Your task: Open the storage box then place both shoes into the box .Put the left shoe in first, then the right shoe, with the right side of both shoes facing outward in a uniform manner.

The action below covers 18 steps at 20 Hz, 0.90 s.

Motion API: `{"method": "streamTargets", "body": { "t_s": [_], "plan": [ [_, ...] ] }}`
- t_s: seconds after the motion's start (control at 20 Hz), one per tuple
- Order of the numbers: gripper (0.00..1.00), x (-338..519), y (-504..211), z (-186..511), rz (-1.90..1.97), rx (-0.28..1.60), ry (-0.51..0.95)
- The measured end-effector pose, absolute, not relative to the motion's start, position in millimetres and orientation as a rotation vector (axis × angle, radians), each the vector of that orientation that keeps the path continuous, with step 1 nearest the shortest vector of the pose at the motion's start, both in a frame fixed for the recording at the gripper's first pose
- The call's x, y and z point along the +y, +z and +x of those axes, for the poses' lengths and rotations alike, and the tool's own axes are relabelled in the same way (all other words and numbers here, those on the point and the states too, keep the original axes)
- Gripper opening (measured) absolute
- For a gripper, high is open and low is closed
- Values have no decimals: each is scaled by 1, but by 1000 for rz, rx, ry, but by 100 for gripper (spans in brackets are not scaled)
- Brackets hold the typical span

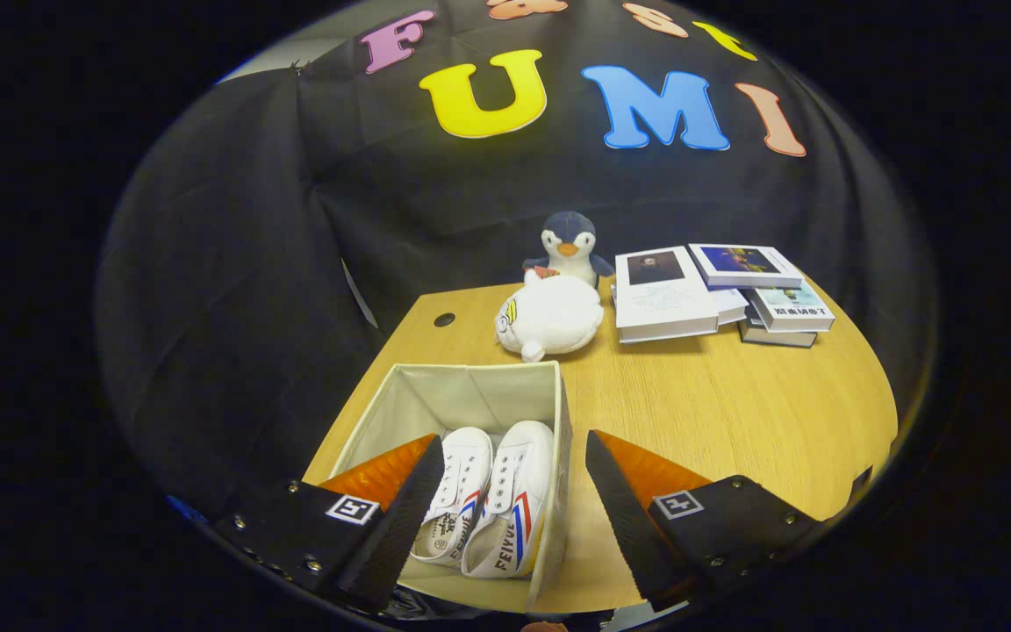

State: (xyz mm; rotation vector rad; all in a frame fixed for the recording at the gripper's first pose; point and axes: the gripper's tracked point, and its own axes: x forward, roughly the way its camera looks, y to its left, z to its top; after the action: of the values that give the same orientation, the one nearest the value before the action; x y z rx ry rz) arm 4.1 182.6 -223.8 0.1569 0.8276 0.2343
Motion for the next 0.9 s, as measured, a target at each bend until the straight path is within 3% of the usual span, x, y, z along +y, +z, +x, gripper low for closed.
{"method": "streamTargets", "body": {
  "t_s": [0.45,0.9],
  "plan": [
    [98,93,-133,23,50,571,220],
    [98,14,-96,25,-20,433,155]
  ]
}}
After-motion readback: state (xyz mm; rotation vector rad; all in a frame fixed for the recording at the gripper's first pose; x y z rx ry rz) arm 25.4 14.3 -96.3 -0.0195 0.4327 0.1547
